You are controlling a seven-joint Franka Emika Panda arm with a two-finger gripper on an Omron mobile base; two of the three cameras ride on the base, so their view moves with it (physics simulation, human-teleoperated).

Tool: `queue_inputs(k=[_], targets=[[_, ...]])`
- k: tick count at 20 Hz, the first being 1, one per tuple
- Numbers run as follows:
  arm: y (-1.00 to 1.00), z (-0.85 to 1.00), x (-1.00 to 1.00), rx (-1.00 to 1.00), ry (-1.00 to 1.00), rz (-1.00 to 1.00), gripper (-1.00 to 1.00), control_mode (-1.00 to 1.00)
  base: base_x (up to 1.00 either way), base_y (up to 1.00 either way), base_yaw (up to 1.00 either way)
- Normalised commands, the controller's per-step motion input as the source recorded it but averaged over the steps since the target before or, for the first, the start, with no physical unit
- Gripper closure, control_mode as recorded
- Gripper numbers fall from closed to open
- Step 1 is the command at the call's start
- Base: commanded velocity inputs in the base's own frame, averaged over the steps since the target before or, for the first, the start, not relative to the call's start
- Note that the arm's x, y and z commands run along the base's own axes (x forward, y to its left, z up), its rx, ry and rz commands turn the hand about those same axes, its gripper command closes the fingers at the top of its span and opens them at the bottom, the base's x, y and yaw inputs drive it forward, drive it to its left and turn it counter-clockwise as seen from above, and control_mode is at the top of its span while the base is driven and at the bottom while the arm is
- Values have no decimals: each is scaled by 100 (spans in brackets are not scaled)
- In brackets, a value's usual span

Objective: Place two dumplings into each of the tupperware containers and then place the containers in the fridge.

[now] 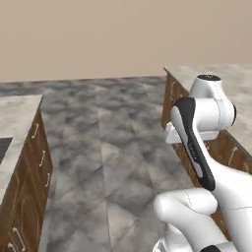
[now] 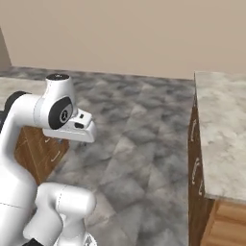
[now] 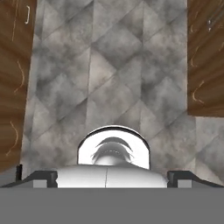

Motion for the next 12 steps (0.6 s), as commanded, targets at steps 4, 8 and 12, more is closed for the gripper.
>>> queue_inputs(k=[4, 8, 12], targets=[[0, 0, 0, 0, 0, 0, -100, 100, 100, 55, -5], [0, 0, 0, 0, 0, 0, -100, 100, 100, 18, -1], [0, 0, 0, 0, 0, 0, -100, 100, 100, 0, 0]])
